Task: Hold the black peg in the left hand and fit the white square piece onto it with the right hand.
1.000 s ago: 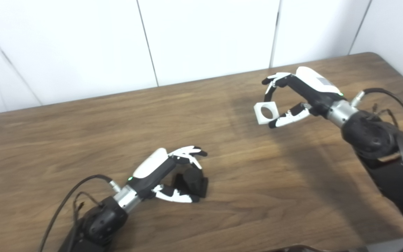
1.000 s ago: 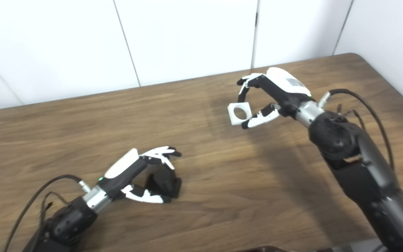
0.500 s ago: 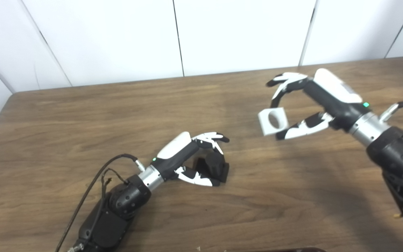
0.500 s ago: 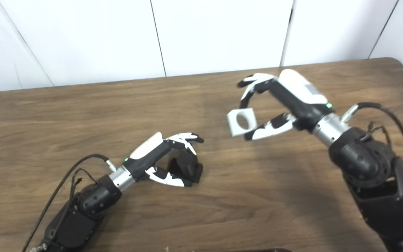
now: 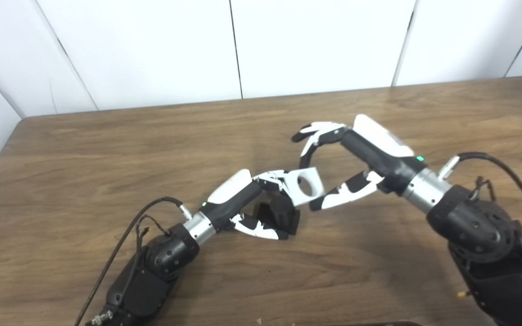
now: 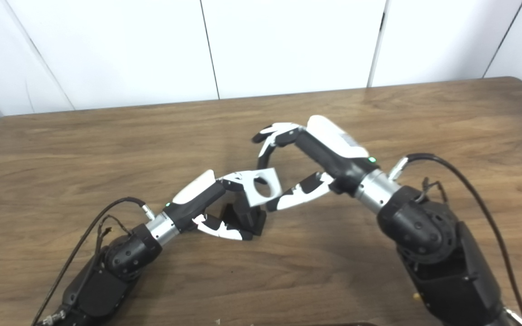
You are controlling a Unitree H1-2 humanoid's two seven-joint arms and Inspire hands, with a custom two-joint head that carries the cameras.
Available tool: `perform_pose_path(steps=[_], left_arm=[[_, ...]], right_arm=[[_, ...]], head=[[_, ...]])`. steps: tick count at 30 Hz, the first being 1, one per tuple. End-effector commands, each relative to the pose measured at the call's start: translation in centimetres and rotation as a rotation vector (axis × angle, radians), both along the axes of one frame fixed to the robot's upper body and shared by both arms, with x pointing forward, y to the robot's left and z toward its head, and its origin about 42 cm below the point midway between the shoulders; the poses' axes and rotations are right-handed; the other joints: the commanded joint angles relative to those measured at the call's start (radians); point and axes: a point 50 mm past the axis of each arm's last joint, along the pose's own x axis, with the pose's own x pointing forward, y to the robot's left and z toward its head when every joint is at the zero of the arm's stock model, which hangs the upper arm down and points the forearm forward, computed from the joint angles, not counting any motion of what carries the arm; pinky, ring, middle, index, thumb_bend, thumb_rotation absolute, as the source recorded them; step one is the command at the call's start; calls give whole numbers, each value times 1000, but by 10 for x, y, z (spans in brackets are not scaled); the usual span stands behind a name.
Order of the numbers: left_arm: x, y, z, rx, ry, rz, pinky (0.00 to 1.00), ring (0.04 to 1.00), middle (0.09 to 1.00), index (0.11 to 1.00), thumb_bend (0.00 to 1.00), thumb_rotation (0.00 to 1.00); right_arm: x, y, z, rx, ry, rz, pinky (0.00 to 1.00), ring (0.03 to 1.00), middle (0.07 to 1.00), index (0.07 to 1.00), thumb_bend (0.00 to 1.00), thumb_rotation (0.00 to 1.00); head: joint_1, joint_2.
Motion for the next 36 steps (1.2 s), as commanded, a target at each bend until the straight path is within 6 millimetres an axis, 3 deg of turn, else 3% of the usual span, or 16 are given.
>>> perform_pose_path(steps=[1, 8, 18, 32, 36], left_arm=[[-16, 14, -47, 186, 184, 39, 806, 904, 851, 490, 521, 78], [-18, 7, -46, 196, 181, 31, 792, 906, 853, 491, 521, 75], [-19, 4, -44, 198, 175, 34, 801, 906, 853, 491, 522, 74], [-21, 8, -44, 201, 179, 39, 807, 910, 857, 492, 522, 74], [-21, 7, -45, 195, 172, 39, 795, 903, 852, 491, 522, 74]], right_arm=[[3, 13, 23, 0, -72, 30, 751, 871, 795, 479, 520, 143], [15, 31, 20, -37, -49, 38, 756, 876, 794, 479, 520, 144], [28, 39, 13, -89, -29, 40, 791, 884, 801, 479, 520, 141], [40, 40, 37, -239, -76, 106, 901, 898, 809, 480, 518, 143], [43, 36, 42, -265, -80, 116, 887, 892, 807, 480, 518, 143]], head=[[3, 0], [23, 2], [28, 5], [25, 10], [28, 11]])
